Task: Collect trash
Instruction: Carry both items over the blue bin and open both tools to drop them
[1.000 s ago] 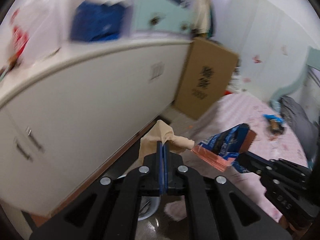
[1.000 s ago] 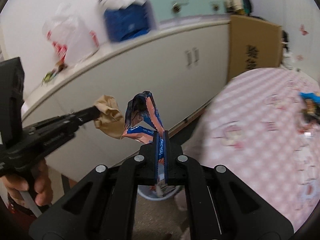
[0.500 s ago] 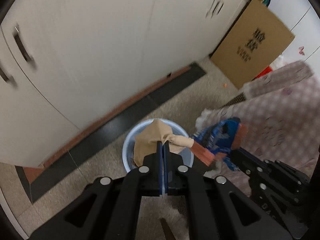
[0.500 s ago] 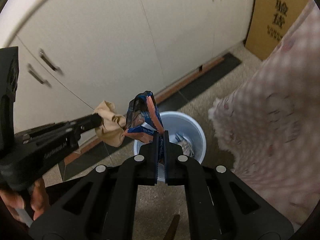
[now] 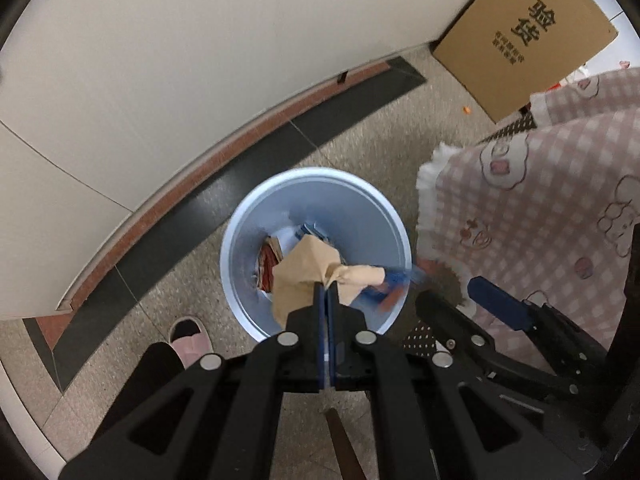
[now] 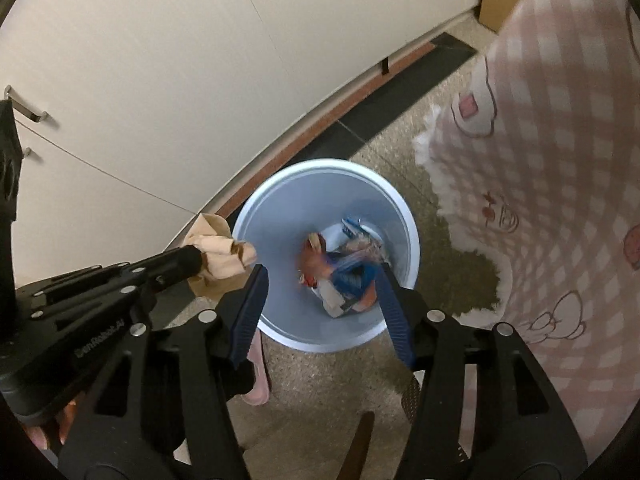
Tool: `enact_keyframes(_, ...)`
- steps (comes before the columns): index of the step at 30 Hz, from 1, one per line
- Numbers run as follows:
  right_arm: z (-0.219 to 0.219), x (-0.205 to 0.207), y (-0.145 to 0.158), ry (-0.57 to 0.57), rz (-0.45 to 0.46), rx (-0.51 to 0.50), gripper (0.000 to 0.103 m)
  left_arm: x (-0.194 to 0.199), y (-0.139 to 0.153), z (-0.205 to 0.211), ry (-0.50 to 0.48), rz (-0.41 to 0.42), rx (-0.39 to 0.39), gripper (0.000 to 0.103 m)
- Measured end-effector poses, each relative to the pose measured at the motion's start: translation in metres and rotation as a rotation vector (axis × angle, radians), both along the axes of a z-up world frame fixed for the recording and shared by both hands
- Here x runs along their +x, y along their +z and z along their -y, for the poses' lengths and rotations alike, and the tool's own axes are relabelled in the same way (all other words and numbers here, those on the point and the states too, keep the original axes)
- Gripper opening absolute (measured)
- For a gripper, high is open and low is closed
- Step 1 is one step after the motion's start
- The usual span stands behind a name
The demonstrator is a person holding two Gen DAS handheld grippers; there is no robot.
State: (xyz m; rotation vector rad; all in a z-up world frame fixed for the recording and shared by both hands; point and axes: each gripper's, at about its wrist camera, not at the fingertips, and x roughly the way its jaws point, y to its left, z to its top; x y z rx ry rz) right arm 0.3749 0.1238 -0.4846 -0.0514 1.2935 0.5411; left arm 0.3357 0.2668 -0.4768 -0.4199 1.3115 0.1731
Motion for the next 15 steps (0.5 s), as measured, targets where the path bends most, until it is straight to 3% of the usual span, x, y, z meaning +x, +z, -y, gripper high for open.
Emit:
enact_keyframes(8, 0.014, -0.007, 0.000, -0.048, -0.003, 0.001, 0.055, 0.009, -0.007, 0.015, -0.026, -0.027, -0.005, 0.002)
enact_keyframes(15, 0.017, -0.011, 0.017, -0.076, 0.015, 0.008, 0.055, 0.014, 0.004, 0.021, -0.046, -0.018, 0.001, 0.002)
